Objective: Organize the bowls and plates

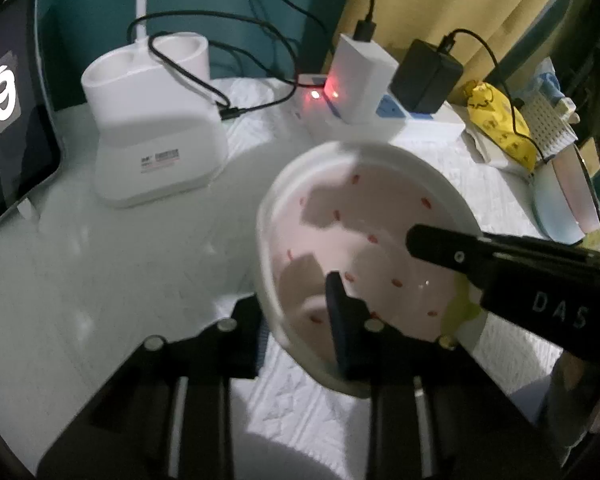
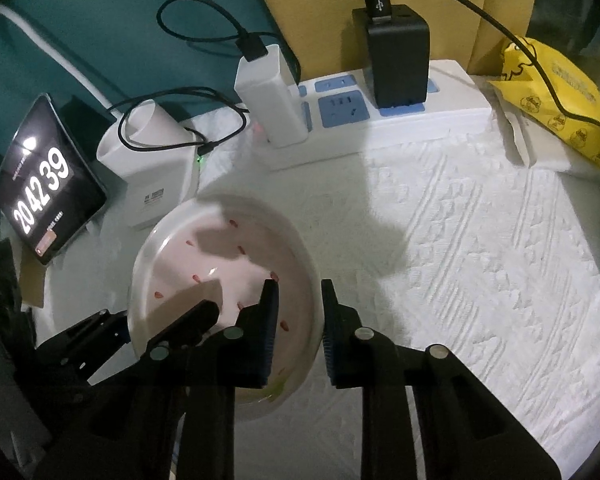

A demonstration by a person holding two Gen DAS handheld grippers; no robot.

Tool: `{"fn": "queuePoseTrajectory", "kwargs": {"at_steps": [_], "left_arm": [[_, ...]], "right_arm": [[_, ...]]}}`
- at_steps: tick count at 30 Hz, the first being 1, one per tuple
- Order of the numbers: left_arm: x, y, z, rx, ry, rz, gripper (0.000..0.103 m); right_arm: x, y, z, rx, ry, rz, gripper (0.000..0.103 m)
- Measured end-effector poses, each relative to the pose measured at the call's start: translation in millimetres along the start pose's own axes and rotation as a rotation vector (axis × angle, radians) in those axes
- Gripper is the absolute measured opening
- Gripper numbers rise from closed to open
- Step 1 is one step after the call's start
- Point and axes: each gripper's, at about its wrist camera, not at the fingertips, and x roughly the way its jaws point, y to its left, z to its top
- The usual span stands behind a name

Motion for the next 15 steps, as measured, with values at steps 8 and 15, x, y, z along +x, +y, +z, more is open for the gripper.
{"fn": "queuePoseTrajectory", "kwargs": {"at_steps": [8, 15], "left_arm": [[0, 1, -3, -0.011, -0.003, -0.014, 0.026], [-8, -4, -5, -0.004, -0.030, -0.024, 0.026]], "right_arm": [[-7, 4, -3, -0.041, -0.047, -0.029, 0.013], [-17, 1, -6, -0.040, -0.087, -0.026, 0.013]]}}
